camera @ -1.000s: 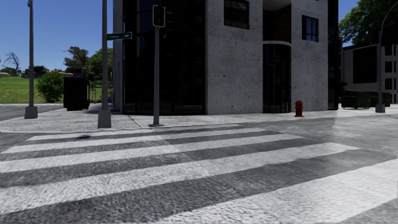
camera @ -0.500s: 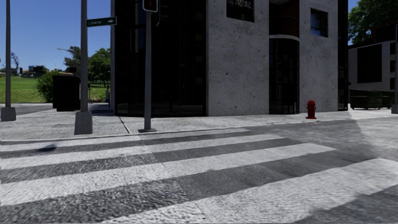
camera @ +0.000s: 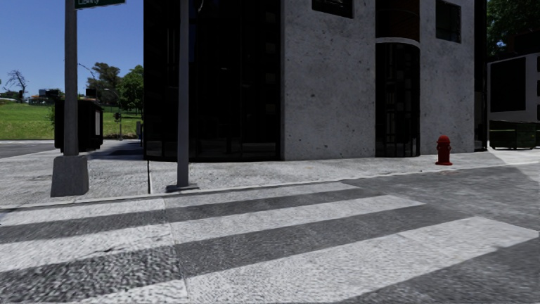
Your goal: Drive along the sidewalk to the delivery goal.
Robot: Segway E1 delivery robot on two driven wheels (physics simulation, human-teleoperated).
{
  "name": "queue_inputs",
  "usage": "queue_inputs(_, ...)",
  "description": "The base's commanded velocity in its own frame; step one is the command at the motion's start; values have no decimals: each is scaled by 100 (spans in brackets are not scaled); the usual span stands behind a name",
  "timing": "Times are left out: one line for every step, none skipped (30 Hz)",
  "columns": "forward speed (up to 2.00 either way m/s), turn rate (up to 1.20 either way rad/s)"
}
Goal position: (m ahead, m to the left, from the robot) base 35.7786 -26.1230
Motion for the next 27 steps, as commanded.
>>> queue_inputs(200, 0)
queue_inputs(200, 0)
queue_inputs(200, 0)
queue_inputs(200, 0)
queue_inputs(200, 0)
queue_inputs(200, 0)
queue_inputs(200, 0)
queue_inputs(200, 0)
queue_inputs(200, 0)
queue_inputs(200, 0)
queue_inputs(200, 0)
queue_inputs(200, 0)
queue_inputs(200, 0)
queue_inputs(200, 0)
queue_inputs(200, 0)
queue_inputs(200, 0)
queue_inputs(200, 0)
queue_inputs(200, 0)
queue_inputs(200, 0)
queue_inputs(200, 0)
queue_inputs(200, 0)
queue_inputs(200, 0)
queue_inputs(200, 0)
queue_inputs(200, 0)
queue_inputs(200, 0)
queue_inputs(200, 0)
queue_inputs(200, 0)
